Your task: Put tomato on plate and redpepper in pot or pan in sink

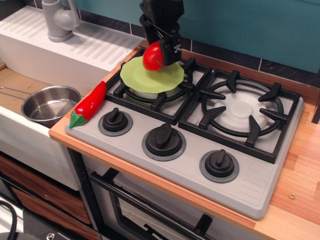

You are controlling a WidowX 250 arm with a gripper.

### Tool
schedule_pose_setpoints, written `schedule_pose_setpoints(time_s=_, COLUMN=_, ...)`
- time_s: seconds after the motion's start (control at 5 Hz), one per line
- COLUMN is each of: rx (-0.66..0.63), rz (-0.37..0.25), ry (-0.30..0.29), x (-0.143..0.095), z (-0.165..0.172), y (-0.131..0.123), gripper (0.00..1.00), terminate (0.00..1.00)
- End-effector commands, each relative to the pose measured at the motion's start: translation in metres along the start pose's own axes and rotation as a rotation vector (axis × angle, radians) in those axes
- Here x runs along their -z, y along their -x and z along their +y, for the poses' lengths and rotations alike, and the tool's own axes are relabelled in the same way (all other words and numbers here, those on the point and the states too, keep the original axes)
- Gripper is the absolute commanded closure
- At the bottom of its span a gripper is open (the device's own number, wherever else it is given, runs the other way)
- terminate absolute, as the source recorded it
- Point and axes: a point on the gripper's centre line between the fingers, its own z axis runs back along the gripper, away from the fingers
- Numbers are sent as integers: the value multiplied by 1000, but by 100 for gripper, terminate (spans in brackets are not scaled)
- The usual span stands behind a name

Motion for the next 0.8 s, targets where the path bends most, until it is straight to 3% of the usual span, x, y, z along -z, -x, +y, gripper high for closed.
schedule_pose_setpoints(time_s=0.0, rx=20, rz=2, ry=-61, x=-27, z=17, y=-10, gripper=100, terminate=0)
schedule_pose_setpoints(time_s=0.2, rx=15, rz=41, ry=-71, x=-30, z=10, y=-11, gripper=0, terminate=0)
schedule_pose_setpoints(time_s=0.6, rx=-8, rz=63, ry=-72, x=-36, z=-8, y=-18, gripper=0, terminate=0)
